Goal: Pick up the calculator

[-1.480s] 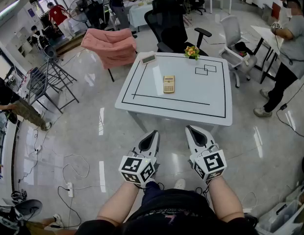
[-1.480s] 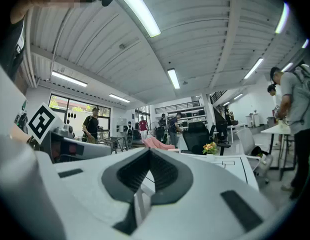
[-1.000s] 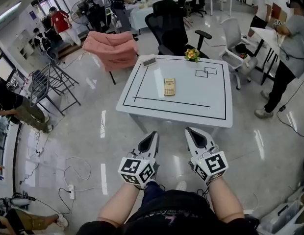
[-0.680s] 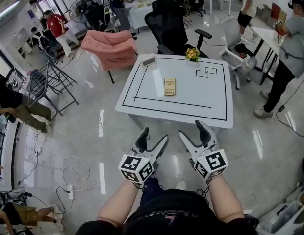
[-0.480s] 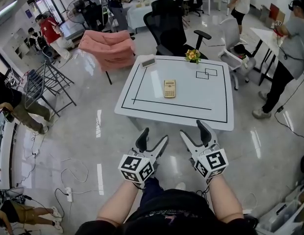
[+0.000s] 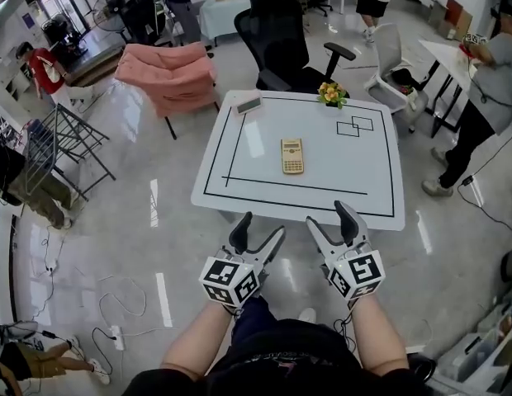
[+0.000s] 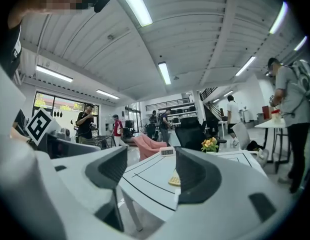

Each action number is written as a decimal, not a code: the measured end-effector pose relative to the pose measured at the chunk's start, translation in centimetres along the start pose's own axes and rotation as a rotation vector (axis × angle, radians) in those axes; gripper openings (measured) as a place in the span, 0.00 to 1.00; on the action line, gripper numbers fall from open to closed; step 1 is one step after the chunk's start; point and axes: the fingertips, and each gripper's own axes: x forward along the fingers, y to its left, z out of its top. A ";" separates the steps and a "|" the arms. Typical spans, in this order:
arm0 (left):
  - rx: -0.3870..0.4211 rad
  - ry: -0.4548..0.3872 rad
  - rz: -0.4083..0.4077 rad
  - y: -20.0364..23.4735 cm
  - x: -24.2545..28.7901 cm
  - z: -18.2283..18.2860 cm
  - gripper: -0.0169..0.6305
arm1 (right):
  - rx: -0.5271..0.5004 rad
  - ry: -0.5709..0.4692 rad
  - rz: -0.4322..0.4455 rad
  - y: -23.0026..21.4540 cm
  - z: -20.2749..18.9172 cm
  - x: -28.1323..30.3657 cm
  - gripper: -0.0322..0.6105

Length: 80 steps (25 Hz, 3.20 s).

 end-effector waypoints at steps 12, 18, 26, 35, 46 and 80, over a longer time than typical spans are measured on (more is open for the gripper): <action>-0.007 0.064 -0.092 10.4 6.0 3.0 0.57 | 0.030 0.068 -0.115 -1.7 -1.2 12.1 0.50; -0.019 0.078 -0.145 13.7 8.3 4.1 0.57 | 0.044 0.087 -0.175 -2.6 -1.6 16.3 0.51; -0.036 0.112 -0.216 16.4 9.6 4.1 0.57 | 0.051 0.147 -0.245 -3.1 -3.2 19.9 0.53; -0.039 0.149 -0.278 18.0 9.8 3.9 0.57 | 0.064 0.224 -0.310 -3.3 -5.7 22.3 0.54; -0.071 0.167 -0.272 19.2 11.3 3.0 0.57 | 0.067 0.334 -0.343 -5.5 -9.6 23.3 0.55; -0.128 0.314 -0.201 20.0 20.1 -1.8 0.57 | 0.094 0.686 -0.392 -12.5 -22.1 27.5 0.61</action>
